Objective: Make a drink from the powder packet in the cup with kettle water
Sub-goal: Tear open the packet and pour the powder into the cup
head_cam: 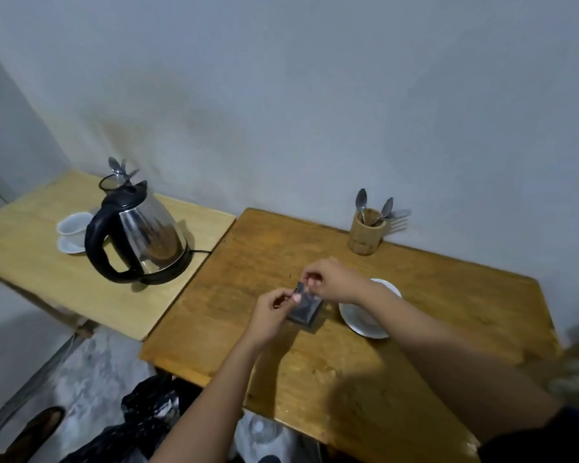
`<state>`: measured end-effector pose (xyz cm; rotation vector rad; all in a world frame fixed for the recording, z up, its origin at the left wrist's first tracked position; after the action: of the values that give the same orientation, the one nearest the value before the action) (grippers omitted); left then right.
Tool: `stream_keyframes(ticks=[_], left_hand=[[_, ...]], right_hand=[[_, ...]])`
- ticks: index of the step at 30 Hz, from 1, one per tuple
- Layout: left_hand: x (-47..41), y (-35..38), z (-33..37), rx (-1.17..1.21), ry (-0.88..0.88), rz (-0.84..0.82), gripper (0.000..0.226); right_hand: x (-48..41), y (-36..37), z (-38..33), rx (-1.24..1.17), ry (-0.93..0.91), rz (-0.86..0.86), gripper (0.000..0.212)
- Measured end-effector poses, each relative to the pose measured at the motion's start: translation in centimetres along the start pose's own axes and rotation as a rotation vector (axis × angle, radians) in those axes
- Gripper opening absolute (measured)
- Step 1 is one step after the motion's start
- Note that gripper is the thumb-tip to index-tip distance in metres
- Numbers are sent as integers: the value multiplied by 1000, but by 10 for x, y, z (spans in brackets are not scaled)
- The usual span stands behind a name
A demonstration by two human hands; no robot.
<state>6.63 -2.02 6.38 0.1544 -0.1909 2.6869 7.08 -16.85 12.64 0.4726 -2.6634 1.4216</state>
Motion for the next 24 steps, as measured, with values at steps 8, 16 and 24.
stream_keyframes(ticks=[8,16,24], left_hand=[[-35,8,56,-134,186,-29,13],[-51,19,78,-53,198,-5,13],[-79,17,66,-122,89,19,24]], right_hand=[[9,-59,-17,-30,-41,215,19],[9,-73,-11,-60,52,329,18],[-4,-71,-12,109,14,281,13]])
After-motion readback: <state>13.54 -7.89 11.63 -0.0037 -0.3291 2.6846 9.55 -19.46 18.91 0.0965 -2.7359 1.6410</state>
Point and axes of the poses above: each hand's wrist, its own x-axis away from the middle knuckle, its own y-axis out of the palm, z = x × y, the point moved 3 cm from there along -x, towards the middle knuckle, and after that the axes turned 1 degree about -y, right-handed, at the moved point
